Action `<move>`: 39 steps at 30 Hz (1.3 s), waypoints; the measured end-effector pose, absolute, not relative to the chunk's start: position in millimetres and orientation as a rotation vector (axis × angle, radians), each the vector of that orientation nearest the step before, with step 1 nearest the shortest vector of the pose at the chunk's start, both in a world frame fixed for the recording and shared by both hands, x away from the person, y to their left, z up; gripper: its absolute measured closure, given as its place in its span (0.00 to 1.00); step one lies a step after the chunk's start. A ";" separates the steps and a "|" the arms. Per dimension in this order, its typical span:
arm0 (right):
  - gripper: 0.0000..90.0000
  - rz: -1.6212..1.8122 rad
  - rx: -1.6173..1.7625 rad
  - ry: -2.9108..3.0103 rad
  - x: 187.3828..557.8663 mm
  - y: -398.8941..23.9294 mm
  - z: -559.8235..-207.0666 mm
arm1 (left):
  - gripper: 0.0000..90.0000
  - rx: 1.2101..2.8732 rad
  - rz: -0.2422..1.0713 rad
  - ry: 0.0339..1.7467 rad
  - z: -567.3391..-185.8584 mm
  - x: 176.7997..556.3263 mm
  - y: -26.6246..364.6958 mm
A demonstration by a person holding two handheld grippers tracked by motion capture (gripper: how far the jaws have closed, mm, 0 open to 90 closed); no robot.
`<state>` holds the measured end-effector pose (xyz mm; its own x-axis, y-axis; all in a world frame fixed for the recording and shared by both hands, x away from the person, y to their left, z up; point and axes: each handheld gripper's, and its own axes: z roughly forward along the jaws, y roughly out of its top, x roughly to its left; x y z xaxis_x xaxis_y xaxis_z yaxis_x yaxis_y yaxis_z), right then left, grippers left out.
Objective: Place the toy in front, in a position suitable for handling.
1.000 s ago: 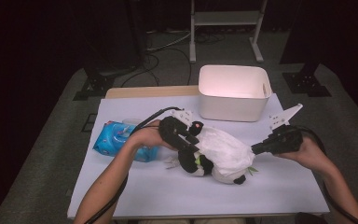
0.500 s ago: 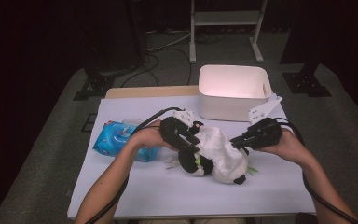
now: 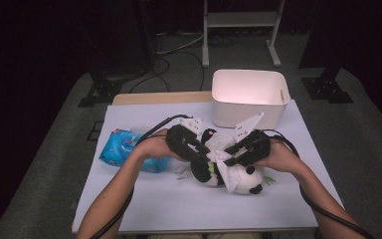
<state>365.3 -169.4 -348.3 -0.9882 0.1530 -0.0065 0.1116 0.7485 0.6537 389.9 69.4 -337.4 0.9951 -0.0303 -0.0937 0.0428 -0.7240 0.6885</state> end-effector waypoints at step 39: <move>0.76 1.086 0.384 2.831 358.9 -230.4 -334.3 | 0.67 2.388 -0.182 -0.019 -344.9 387.2 64.8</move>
